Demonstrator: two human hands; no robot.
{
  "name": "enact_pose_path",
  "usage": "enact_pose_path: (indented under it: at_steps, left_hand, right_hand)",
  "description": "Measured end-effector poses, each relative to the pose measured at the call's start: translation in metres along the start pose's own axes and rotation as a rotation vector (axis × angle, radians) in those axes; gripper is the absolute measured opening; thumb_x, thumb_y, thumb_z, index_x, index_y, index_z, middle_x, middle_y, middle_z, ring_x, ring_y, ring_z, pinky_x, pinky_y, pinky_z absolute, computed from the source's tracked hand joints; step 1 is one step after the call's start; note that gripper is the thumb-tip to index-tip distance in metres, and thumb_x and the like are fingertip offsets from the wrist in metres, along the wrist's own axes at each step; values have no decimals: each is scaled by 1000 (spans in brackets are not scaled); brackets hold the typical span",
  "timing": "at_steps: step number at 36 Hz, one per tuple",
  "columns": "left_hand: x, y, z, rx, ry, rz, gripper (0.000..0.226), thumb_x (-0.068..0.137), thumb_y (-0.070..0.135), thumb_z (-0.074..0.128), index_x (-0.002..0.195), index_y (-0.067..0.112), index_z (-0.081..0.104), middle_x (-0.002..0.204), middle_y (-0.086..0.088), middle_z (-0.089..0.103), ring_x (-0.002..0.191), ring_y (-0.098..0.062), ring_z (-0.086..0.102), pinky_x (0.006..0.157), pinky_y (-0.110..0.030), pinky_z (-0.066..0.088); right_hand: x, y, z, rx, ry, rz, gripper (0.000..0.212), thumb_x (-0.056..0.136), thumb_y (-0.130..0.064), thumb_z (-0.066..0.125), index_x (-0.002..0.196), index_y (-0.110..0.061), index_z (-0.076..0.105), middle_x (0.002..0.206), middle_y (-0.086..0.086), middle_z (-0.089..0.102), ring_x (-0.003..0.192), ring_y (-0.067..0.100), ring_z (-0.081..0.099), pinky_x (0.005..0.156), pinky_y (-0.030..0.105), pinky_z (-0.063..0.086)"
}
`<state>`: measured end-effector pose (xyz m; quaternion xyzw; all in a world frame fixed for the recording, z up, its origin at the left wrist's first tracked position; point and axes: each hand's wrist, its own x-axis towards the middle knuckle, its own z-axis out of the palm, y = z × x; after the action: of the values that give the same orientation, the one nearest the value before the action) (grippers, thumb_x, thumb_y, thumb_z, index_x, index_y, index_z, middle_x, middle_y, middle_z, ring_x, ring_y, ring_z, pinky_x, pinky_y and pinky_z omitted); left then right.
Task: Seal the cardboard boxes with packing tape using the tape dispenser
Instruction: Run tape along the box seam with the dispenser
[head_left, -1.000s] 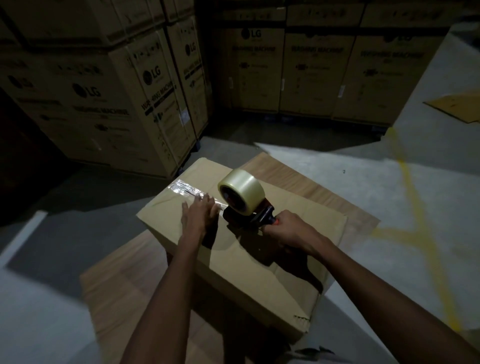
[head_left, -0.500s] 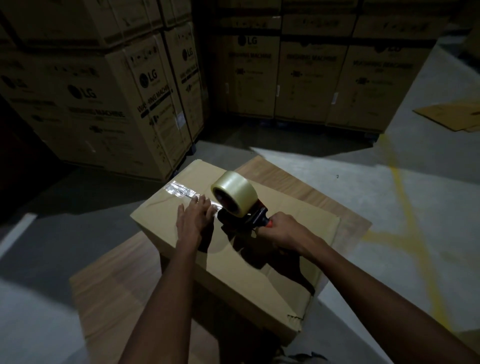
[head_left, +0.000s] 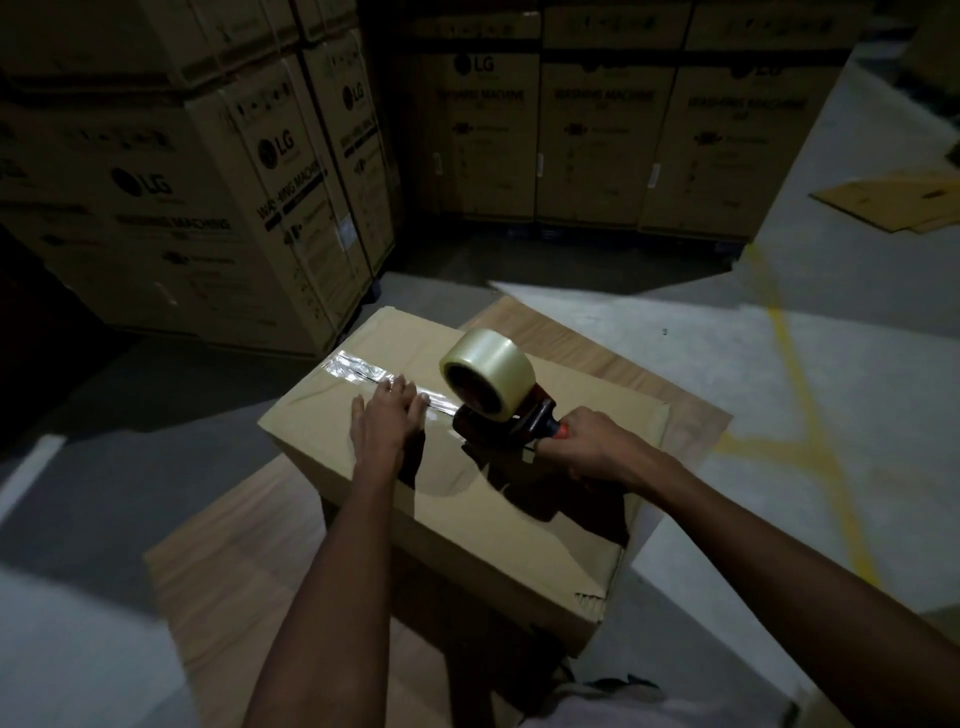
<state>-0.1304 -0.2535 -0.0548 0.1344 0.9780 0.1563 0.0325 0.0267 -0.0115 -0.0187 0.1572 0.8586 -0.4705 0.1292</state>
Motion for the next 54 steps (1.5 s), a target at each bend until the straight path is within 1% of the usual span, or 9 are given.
enact_pose_path:
  at_steps: [10,13,18,25,33,36,43,49,54]
  left_hand:
    - [-6,7,-3,103,-1,37,49,110,38,33,150,14,47,162,-5,37,152,-22,26,121,-50,18]
    - [-9,17,-5,141,-19,46,47,110,35,33,148,10,49,155,-14,44,143,-30,40,119,-48,25]
    - [-18,30,-2,87,-48,50,49,109,39,37,145,9,49,151,-18,46,131,-35,50,116,-44,28]
    - [-32,44,1,-48,-21,13,48,108,40,42,145,9,51,152,-16,47,140,-28,41,116,-35,19]
    - [-42,51,-10,-97,7,5,38,107,34,49,132,11,65,145,-15,54,130,-33,49,108,-39,31]
    - [-45,53,-7,-124,2,-20,36,108,29,48,134,11,64,146,-15,52,134,-33,45,107,-37,30]
    - [-39,52,-1,-93,9,-107,47,104,49,48,136,20,65,148,-11,52,132,-36,48,112,-47,37]
    - [-40,56,6,-69,87,-101,41,105,42,51,134,17,66,146,-11,56,126,-37,54,107,-43,37]
    - [-42,71,12,-65,114,-151,40,107,35,48,138,15,63,146,-13,55,136,-33,49,116,-47,30]
  right_hand:
    - [-12,9,0,6,36,23,29,65,-46,68,61,-20,54,50,-7,49,45,12,46,54,31,35]
    - [-14,8,0,13,47,23,30,61,-48,67,58,-21,54,48,-7,49,42,11,46,50,28,35]
    - [-15,6,-2,52,62,35,28,68,-43,69,55,-22,56,47,-7,50,43,13,50,51,29,40]
    - [-15,8,-2,43,61,20,27,81,-37,70,64,-17,64,48,-5,57,45,13,56,52,29,45]
    - [-21,2,-2,9,31,18,42,57,-60,64,64,-19,59,47,-6,52,47,19,54,49,32,43]
    - [-24,3,-5,1,-8,-2,37,69,-53,67,67,-17,61,51,-2,56,47,21,56,51,32,45]
    - [-40,19,-22,-37,-46,-30,30,91,-37,66,70,-16,58,60,3,55,44,17,50,48,27,39]
    - [-50,39,-34,31,-89,-12,29,92,-36,65,71,-18,53,45,-8,48,33,11,41,40,20,34]
    - [-54,51,-29,76,-50,-23,35,78,-49,66,68,-20,51,45,-9,46,35,12,40,40,21,33]
